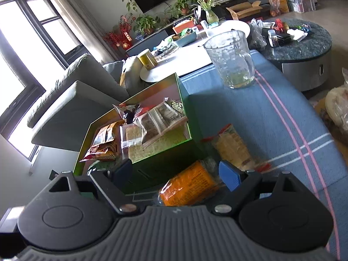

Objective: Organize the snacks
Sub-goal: 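Withdraw both tools and move them to the orange cake and bread-stick packets, then close the left gripper on the orange cake packet while the right gripper grasps the bread-stick packet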

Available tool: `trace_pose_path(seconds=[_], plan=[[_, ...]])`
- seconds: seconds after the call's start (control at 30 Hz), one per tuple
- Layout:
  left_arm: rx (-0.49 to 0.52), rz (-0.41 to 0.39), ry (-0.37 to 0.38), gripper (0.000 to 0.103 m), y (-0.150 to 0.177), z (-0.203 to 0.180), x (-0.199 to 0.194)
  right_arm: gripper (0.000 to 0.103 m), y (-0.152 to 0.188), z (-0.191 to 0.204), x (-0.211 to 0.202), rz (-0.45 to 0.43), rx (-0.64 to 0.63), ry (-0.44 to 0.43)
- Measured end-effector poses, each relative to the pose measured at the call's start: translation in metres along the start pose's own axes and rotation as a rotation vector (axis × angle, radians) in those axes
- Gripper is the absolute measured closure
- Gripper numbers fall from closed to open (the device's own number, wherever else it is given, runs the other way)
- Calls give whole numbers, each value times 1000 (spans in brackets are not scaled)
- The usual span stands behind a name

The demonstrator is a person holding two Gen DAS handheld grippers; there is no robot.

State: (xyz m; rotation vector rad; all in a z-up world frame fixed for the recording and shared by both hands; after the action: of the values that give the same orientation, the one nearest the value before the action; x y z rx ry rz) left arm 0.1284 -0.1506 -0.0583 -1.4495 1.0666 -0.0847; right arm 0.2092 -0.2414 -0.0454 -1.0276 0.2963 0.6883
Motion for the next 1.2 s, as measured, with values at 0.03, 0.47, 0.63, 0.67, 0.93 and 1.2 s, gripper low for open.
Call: trace_pose_path(seconds=[0.03,0.47,0.63,0.67,0.93,1.2], plan=[[40,5,-34,39,1,-4,-2,23,0,0,-1,1,4,0],[241,1,-219,33,-20,19,35,23,-6,-12,-11,-30,3,49],[175,24,-222,33,-20,27,48,23,-8,-26,-8,-27,21,81],[167,27,-223,34,-19,28,50,23,-8,-28,-8,-29,25,93],[158,20,-209,54,-8,23,31,23,-3,-41,-2,-37,-45,195],[165,38,-239,54,14,20,-5,23,2,-46,13,-1,-138,266]])
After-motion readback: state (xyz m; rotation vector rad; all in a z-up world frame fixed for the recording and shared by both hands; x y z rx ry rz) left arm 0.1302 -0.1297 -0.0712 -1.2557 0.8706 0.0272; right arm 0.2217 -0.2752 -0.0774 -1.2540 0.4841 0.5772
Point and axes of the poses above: each gripper's, at about its wrist camera, not at the fingertips, and x roughly the way its jaws point, z to its left, y to its underside, the point moved 5 cm from there along x, roughly the way its jaws point, and after that the axes turned 6 degrees about -z, right-handed, at the moved point
